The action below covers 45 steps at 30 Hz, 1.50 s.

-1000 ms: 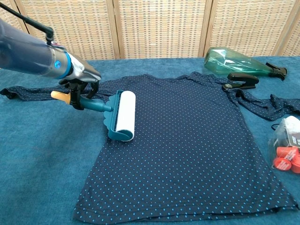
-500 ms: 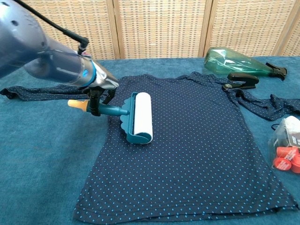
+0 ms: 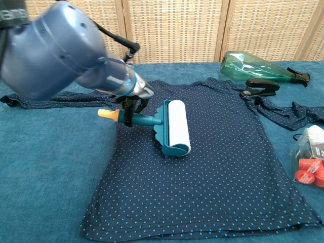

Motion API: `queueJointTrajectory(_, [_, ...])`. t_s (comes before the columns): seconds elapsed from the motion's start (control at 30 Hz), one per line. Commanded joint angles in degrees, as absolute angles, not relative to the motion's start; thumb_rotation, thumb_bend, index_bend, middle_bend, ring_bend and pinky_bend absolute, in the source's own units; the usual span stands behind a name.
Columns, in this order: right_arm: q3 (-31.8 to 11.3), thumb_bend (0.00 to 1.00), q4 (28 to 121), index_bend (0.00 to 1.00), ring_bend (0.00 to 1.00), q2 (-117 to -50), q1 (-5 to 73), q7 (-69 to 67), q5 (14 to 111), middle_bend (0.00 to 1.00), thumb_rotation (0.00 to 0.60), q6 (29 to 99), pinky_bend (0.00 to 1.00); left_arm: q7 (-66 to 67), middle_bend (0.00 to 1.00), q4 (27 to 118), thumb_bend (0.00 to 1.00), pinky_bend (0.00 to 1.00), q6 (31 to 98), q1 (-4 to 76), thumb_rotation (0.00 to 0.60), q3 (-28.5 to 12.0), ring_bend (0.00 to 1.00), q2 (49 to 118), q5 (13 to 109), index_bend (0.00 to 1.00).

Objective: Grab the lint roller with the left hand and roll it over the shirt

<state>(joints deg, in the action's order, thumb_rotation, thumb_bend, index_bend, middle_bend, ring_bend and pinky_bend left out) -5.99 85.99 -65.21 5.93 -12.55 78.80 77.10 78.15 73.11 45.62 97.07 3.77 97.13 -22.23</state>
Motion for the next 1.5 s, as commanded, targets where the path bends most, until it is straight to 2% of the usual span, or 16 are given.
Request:
queueJointTrajectory(0.03, [-5.95,0.05,85.93,0.0,0.0,-65.15,5.95,-12.77,78.83,0.0,0.6,76.99,0.0,80.69,0.92,71.24,0.51,0.68,46.13,97.78,0.6,1.83,0.76,98.74,-23.98,0.85])
queueJointTrajectory(0.3, [-5.95,0.05,85.86,0.0,0.0,-65.07,5.92,-12.83,78.61,0.0,0.6,76.82,0.0,84.19,0.92,70.11,0.51,0.68,47.21,97.55,0.6,-0.85,0.76,99.94,-25.16,0.85])
queueJointTrajectory(0.53, [-5.77,0.05,86.19,0.0,0.0,-65.12,5.86,-12.2,78.91,0.0,0.6,77.07,0.0,84.91,0.92,72.61,0.52,0.68,48.52,94.88,0.6,-1.24,0.76,97.98,-23.89,0.85])
queueJointTrajectory(0.7, [-5.56,0.05,86.92,0.0,0.0,-65.04,5.71,-11.09,79.37,0.0,0.6,77.63,0.0,83.37,0.92,76.02,0.52,0.68,48.6,89.49,0.6,2.21,0.76,94.56,-20.44,0.85])
queueJointTrajectory(1.07, [-5.12,0.05,88.07,0.0,0.0,-65.14,5.66,-9.2,80.25,0.0,0.6,78.23,0.0,78.43,0.92,78.05,0.52,0.68,47.36,82.31,0.6,5.97,0.76,89.44,-13.89,0.85])
queueJointTrajectory(1.5, [-5.02,0.05,88.47,0.0,0.0,-65.28,5.69,-8.47,80.35,0.0,0.6,78.35,0.0,75.61,0.92,79.8,0.52,0.68,46.53,80.69,0.6,5.99,0.76,86.93,-10.34,0.85])
